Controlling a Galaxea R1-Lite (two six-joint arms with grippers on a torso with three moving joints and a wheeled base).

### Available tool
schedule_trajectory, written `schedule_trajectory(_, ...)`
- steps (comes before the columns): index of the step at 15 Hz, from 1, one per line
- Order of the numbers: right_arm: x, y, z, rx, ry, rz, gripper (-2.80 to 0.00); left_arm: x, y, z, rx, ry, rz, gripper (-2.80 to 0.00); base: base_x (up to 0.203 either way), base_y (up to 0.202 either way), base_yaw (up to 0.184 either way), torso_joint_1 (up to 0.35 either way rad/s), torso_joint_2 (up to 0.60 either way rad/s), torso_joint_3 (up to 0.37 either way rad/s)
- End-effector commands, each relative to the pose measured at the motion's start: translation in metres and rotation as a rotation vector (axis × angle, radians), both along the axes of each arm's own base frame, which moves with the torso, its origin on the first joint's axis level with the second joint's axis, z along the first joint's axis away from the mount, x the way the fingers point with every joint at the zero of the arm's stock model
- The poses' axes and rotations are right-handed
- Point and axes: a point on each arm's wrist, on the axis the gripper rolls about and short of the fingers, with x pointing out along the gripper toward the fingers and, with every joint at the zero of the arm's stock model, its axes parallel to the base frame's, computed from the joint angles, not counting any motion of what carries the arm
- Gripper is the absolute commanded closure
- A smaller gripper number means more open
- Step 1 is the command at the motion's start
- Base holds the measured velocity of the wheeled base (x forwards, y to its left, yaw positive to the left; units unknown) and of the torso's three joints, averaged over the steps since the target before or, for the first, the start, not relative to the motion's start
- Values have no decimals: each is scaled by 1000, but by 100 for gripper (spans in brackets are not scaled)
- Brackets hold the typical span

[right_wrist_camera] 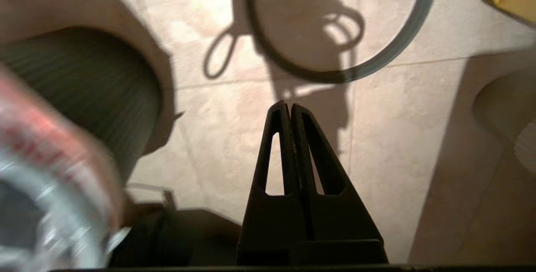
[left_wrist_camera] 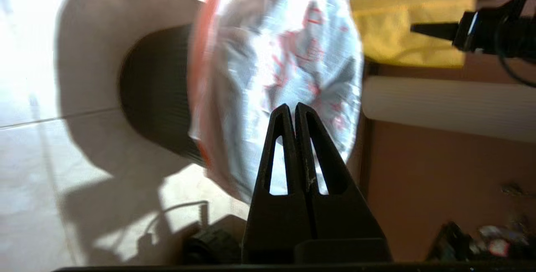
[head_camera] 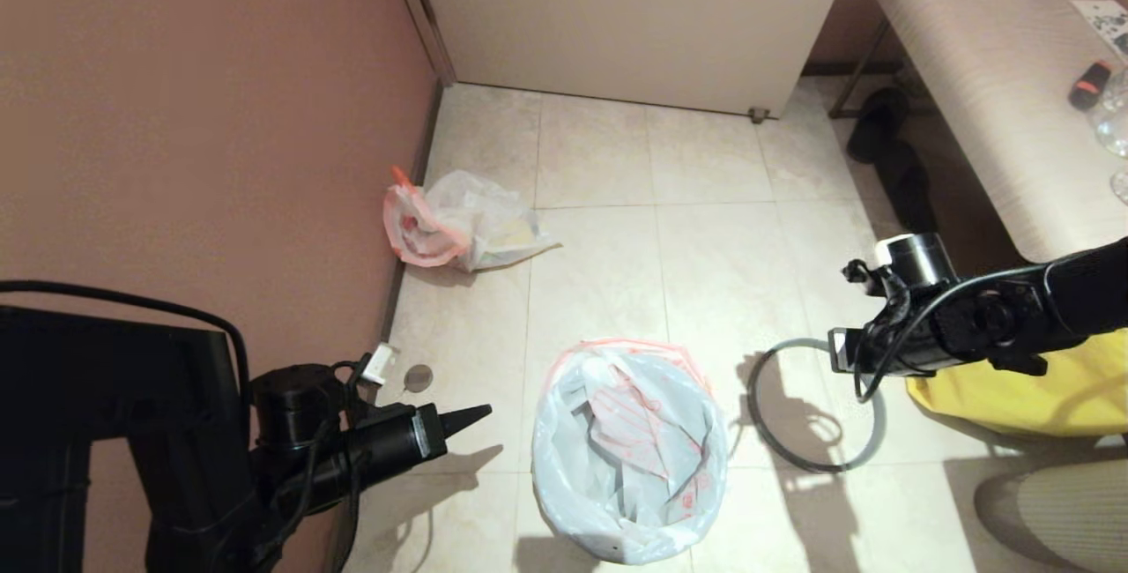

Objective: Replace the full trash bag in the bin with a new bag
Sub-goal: Place the trash can ring on the trash can

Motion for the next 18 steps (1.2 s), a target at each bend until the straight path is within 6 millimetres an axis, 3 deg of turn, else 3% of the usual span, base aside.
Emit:
schedule_trajectory(1, 36, -38, -82, -25, 121, -71, 0, 6, -1, -2, -5, -34, 11, 0, 0, 0, 0, 0, 0, 0)
schedule_trajectory(3, 64, -67, -131, -43, 129, -100, 0, 5, -5, -3, -3, -30, 1, 0, 0, 0, 0, 0, 0, 0)
schedule_trajectory(5, 93, -99, -162, -66, 87, -139, 0, 6, -6, -4, -1, -28, 1, 0, 0, 0, 0, 0, 0, 0)
schedule_trajectory(8, 106, -164, -207, -133, 88, -189, 0, 6, -6, -4, -1, -28, 0, 0, 0, 0, 0, 0, 0, 0)
schedule_trajectory(9, 105, -181, -215, -144, 88, -203, -82, 5, -7, -5, 1, -25, -5, 0, 0, 0, 0, 0, 0, 0)
schedule_trajectory(10, 105, -187, -223, -146, 91, -209, -280, 5, -8, -6, 1, -23, -8, 0, 0, 0, 0, 0, 0, 0)
schedule_trajectory(14, 99, -208, -258, -133, 114, -245, -280, 4, -10, -7, 3, -18, -17, 0, 0, 0, 0, 0, 0, 0)
schedule_trajectory(18, 104, -210, -256, -42, 66, -227, -280, 3, -11, -8, 5, -16, -18, 0, 0, 0, 0, 0, 0, 0)
